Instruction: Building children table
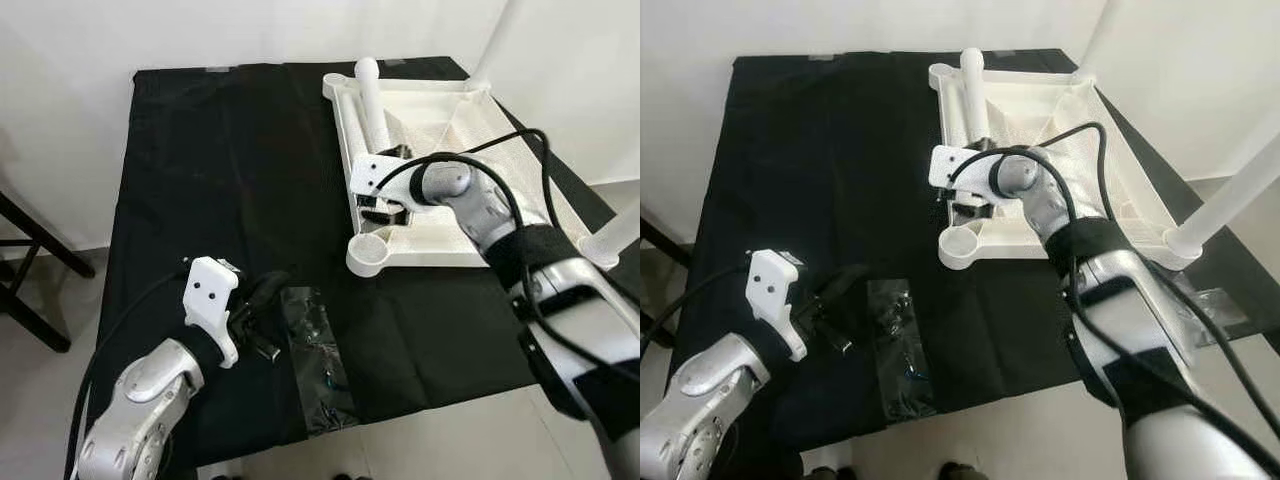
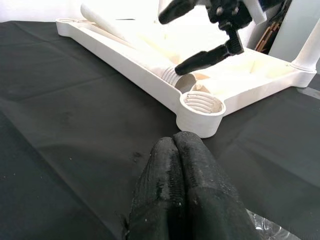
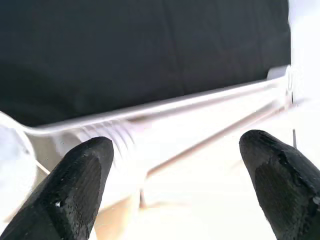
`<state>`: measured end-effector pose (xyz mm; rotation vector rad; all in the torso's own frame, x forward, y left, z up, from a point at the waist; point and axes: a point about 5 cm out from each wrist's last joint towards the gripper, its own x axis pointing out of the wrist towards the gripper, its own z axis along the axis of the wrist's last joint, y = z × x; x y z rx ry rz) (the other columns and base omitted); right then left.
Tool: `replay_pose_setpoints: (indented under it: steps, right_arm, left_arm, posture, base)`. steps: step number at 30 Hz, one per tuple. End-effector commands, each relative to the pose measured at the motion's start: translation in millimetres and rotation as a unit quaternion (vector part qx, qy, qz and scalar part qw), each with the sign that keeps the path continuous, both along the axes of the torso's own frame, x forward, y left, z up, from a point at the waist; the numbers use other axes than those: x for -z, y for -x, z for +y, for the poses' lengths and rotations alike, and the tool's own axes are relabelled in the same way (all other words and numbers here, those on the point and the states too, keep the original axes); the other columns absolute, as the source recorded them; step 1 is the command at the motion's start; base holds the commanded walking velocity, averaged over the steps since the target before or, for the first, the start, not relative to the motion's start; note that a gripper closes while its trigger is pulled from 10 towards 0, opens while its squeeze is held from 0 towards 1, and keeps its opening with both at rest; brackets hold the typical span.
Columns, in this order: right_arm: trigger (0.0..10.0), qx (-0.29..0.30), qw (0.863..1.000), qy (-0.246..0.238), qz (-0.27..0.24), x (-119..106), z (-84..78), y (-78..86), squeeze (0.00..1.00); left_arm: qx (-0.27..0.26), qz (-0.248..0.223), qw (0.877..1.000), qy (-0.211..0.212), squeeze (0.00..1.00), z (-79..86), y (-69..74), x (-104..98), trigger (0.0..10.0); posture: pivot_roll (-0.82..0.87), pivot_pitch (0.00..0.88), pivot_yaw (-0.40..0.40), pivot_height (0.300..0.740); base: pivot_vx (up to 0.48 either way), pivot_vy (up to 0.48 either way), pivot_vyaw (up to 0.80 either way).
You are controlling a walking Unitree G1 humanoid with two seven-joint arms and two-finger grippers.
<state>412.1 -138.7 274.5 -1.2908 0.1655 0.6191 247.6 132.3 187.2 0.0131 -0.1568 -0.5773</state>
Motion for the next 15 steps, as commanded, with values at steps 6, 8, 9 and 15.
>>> replay_pose_setpoints:
  steps: [6,8,9,15]
  right_arm:
    - [10.0,0.014,1.000,0.012,0.021,4.1,-8.2,0.8,0.00]
    - [10.0,0.012,0.999,0.007,0.029,4.1,-9.4,1.8,0.00]
    - [10.0,0.012,0.999,0.007,0.029,4.1,-9.4,1.8,0.00]
    - [10.0,-0.030,0.997,-0.026,0.068,0.1,-2.9,8.3,0.00]
  left_arm:
    - [0.004,0.009,1.000,-0.008,0.00,-1.5,2.5,2.7,10.0]
    - [0.005,0.009,1.000,-0.008,0.00,-1.7,2.6,2.9,10.0]
    - [0.005,0.009,1.000,-0.008,0.00,-1.7,2.6,2.9,10.0]
    - [0.007,0.010,1.000,-0.008,0.00,-2.3,2.7,3.4,10.0]
  posture:
    - [0.11,0.221,-0.094,0.740]
    - [0.11,0.221,-0.094,0.740]
    - [0.11,0.221,-0.094,0.740]
    - [0.11,0.220,-0.094,0.740]
  base:
    - [0.000,0.000,0.00]
    - [0.000,0.000,0.00]
    - [0.000,0.000,0.00]
    - [0.000,0.000,0.00]
